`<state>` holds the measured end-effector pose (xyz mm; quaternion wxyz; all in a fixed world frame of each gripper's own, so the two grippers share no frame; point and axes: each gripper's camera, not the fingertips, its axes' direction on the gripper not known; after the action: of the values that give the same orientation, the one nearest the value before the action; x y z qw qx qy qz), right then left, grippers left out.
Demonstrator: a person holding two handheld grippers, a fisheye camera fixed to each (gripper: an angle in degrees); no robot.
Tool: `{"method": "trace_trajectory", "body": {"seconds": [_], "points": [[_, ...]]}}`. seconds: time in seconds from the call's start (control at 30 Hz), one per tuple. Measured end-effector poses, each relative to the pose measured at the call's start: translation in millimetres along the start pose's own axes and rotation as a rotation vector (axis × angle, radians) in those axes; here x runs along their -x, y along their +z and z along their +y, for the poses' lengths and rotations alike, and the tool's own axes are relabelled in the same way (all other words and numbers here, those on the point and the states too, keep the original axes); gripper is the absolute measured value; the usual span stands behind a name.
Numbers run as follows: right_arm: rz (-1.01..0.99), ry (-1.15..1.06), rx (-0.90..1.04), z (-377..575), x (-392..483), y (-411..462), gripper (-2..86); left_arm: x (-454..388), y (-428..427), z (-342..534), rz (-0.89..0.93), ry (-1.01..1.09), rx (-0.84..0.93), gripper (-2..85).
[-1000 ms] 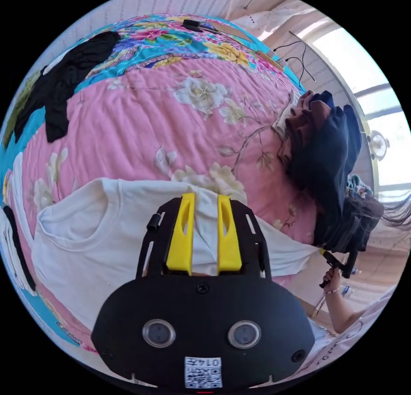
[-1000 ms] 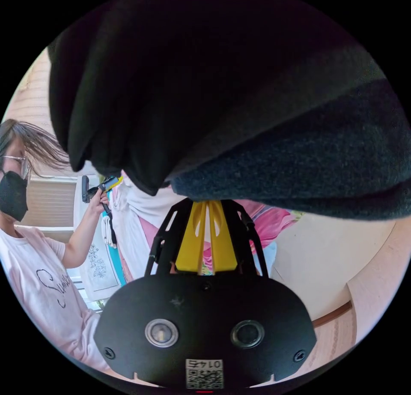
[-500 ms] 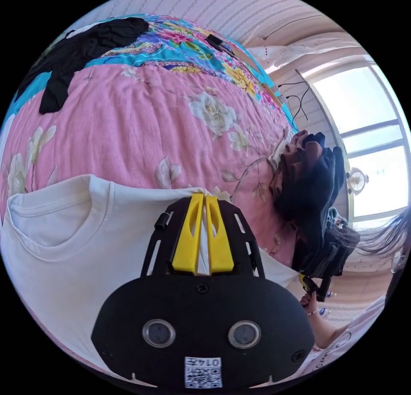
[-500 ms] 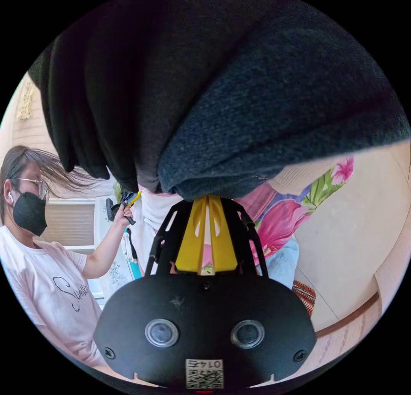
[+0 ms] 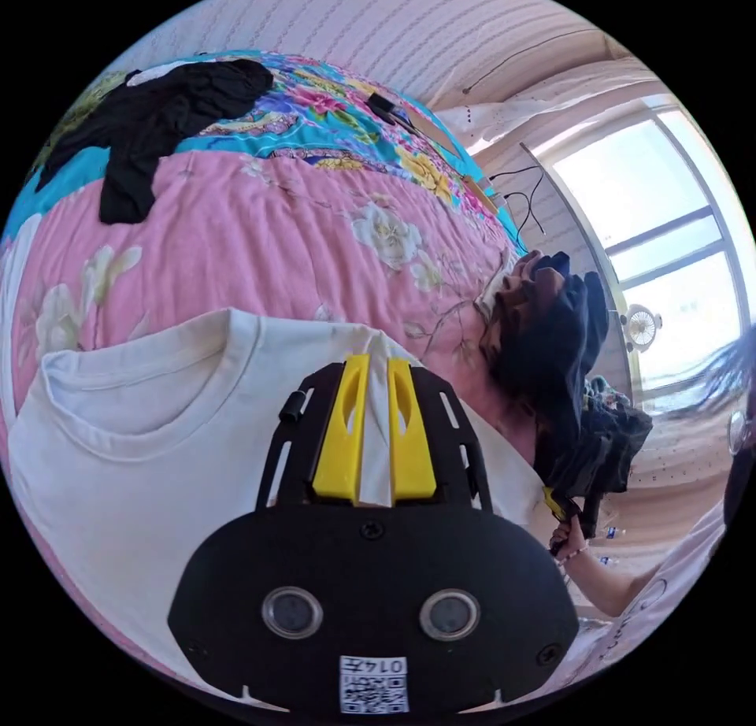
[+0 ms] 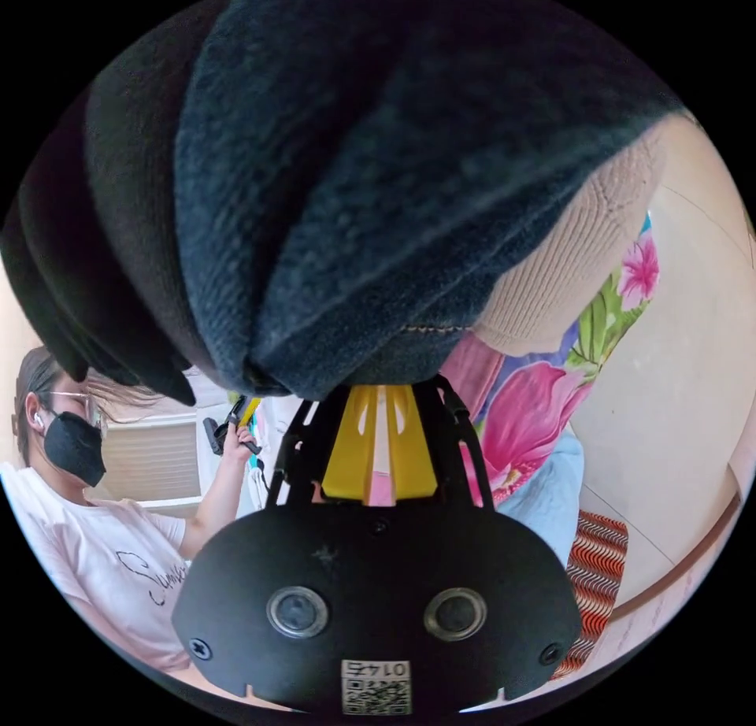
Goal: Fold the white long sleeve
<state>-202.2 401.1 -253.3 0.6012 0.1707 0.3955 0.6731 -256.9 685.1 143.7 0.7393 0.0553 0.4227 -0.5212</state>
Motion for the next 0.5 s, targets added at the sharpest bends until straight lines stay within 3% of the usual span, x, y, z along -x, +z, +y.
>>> {"method": "trace_trajectory", "body": {"seconds": [0.13,0.27,0.37,0.43,0.5], "points": [[0.086,0.059,0.05,14.8,35.3,-20.2,2.0,37.5,-93.3,79.4,-0.094,-0.063,-0.06,5.3],[0.229,0.09,0.18,38.3,79.1,-22.2,2.5,110.8,-188.5,171.4,-0.281,-0.26,-0.162,4.3],[0.348,-0.151,0.513,61.1,163.2,43.2,2.4,169.6,-245.7,225.8,-0.321,-0.428,-0.237,2.4],[0.299,-0.505,0.77,88.5,261.7,129.4,2.2,197.3,-273.3,244.8,-0.374,-0.456,-0.269,1.2],[0.232,-0.802,0.877,114.4,345.2,195.4,2.2,222.9,-295.9,252.5,-0.4,-0.446,-0.288,1.1]]}}
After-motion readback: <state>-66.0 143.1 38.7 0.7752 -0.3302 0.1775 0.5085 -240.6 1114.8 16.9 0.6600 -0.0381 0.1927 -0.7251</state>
